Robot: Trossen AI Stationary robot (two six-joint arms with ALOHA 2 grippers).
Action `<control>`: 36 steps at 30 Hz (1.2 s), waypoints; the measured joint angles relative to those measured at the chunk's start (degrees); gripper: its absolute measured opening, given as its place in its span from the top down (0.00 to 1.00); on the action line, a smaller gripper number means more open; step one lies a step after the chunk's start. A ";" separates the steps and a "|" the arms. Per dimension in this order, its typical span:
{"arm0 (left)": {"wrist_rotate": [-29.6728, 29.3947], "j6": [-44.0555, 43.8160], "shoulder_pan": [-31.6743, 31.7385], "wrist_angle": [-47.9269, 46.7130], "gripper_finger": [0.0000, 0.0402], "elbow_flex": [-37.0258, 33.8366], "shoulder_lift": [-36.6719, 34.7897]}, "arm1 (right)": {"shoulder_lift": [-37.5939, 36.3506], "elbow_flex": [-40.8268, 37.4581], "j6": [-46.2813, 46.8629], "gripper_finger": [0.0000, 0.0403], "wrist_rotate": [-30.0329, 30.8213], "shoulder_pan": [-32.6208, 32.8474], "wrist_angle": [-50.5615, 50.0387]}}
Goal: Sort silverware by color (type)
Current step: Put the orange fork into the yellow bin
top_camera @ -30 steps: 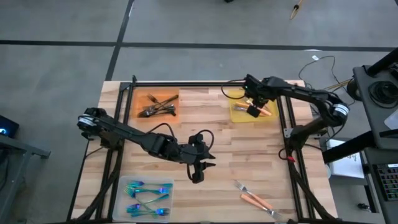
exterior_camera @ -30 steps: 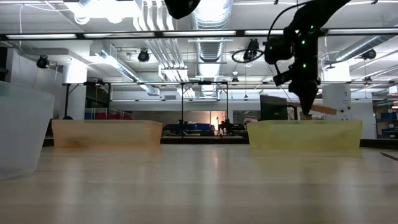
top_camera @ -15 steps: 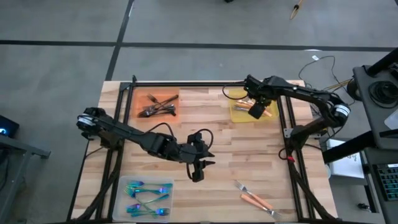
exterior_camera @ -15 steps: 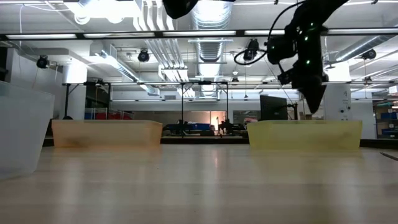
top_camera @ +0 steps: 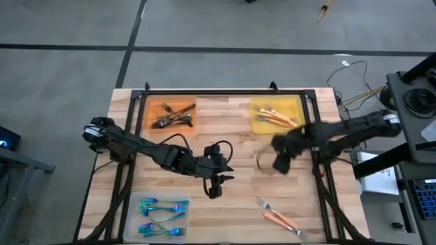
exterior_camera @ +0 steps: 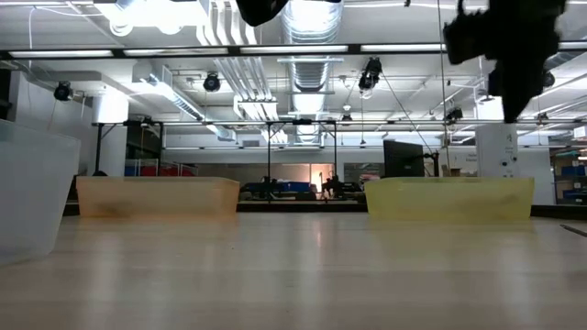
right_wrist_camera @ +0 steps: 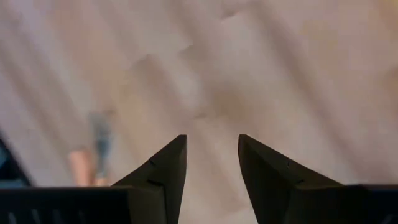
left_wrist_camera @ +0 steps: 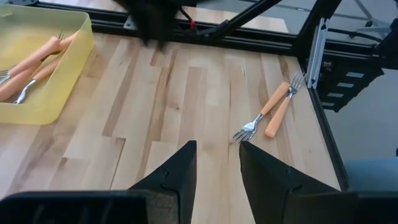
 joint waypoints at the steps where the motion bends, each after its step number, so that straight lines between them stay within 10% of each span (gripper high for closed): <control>1: 0.00 -0.01 0.00 0.00 0.74 0.00 0.02 | 0.59 -0.30 3.12 0.67 0.80 4.03 2.01; 14: 0.00 -0.02 0.00 0.12 0.74 0.00 0.00 | 19.14 2.31 27.61 0.67 3.35 35.34 10.94; 36: 0.02 -0.65 -2.20 0.20 0.74 0.00 0.02 | 37.39 18.91 31.39 0.67 4.83 40.81 8.42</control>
